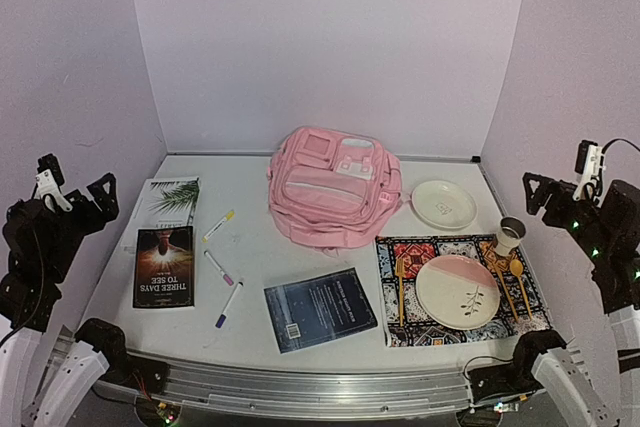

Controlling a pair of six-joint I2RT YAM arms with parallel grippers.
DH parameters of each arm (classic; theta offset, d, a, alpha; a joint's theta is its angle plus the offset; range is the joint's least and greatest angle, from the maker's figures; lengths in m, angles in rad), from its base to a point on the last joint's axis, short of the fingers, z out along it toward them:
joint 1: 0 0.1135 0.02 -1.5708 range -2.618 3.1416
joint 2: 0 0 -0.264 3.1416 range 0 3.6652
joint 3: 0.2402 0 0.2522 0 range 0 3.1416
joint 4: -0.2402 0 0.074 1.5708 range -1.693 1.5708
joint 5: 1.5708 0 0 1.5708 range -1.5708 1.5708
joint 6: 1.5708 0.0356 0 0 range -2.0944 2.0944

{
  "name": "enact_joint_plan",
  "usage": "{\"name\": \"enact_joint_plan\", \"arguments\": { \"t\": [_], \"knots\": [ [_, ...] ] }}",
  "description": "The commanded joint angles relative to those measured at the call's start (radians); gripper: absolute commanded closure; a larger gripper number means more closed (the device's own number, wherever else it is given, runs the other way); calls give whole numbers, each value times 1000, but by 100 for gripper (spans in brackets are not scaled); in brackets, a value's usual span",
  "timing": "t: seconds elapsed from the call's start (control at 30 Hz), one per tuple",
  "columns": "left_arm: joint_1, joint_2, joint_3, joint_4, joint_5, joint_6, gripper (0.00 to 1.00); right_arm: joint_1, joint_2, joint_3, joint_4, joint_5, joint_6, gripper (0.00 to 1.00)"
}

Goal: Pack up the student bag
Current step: Grab the student bag from the center of the board.

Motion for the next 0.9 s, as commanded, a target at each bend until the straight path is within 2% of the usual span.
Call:
{"name": "enact_joint_plan", "arguments": {
  "t": [0.0,0.17,0.3,0.53,0.7,0.87],
  "knots": [
    [-1,22,11,33,57,18,0,-4,19,-3,70,-37,-6,2],
    [-1,83,13,37,133,14,1,-4,62,-22,127,-102,-9,2],
    [-2,191,25,54,194,-29,0,-4,135,-28,179,-181,-1,2],
    [-3,495,100,109,355,-128,1,0,281,-28,276,-295,16,2],
    [-11,753,181,145,468,-209,0,32,382,-56,372,-320,63,2],
    [-122,973,271,157,439,-304,1,157,504,-61,440,-266,86,2]
  ]
}}
